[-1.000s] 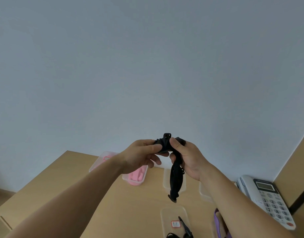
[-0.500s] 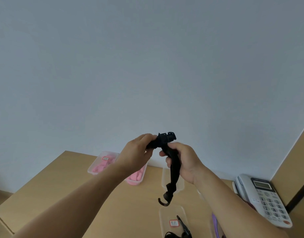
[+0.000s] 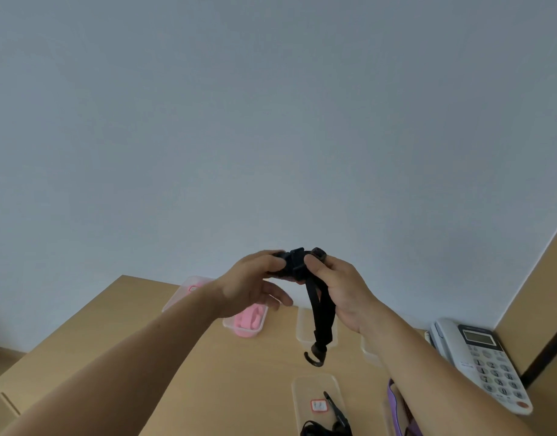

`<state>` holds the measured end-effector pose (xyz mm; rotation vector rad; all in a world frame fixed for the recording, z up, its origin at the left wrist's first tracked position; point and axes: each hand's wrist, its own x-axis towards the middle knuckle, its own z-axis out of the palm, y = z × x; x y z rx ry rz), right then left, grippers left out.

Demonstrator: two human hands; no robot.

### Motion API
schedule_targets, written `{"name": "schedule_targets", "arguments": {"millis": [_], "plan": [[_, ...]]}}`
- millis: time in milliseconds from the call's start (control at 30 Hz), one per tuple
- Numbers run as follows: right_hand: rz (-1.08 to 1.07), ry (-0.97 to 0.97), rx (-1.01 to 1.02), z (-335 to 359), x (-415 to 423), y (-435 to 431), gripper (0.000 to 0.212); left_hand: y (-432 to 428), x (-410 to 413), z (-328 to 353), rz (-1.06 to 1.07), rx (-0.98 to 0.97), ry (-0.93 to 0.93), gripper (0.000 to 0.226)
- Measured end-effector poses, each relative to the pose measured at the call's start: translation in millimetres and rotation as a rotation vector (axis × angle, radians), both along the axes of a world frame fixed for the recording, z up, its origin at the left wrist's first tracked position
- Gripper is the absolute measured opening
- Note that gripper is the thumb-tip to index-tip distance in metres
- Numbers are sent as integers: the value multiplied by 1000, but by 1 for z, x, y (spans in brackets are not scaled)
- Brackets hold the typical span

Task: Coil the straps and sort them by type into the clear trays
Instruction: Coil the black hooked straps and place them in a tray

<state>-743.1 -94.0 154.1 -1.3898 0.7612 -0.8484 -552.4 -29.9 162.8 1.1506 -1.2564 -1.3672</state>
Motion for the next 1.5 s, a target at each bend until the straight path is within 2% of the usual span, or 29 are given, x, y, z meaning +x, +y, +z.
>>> {"name": "schedule_targets", "arguments": {"millis": [100,200,267,333,400,567,733,867,933,1000,1100,1167,1267,1400,1500], "plan": [[88,19,-59,-2,-4,4,17,-2,-7,4,143,-22,-26,44],[79,86,-74,-1,-6,6,16,-3,-10,1,240,-87,-54,38],[30,166,-73,-2,-7,7,21,-2,-10,-2,291,-166,-171,37],[3,160,-15,-4,-8,8,31,-2,-15,-4,334,-225,-297,38],[14,146,-2,-4,-8,10,29,-3,-20,-4,362,-260,-367,39],[37,179,-87,-3,-8,14,20,-6,-20,2,333,-272,-286,38],[-96,204,-107,-4,-3,13,22,-4,-22,7,291,-272,-255,41],[-119,178,-60,-5,-1,13,5,-3,-17,8,257,-275,-238,39],[-72,152,-11,-5,-3,11,19,-2,-17,6,263,-285,-263,36],[-13,179,-5,-6,-2,10,22,-4,-18,3,304,-301,-318,35],[-16,193,11,-7,3,13,8,-8,-18,-3,386,-396,-469,35],[-35,156,65,-7,7,13,9,-9,-17,-9,426,-482,-624,35],[-34,111,158,0,8,16,29,-9,-17,-16,465,-629,-844,32],[-32,127,211,6,9,18,55,-12,-14,-26,448,-1100,-1208,31],[-113,121,221,5,12,18,55,-14,-19,-31,371,-1244,-1371,41]]}}
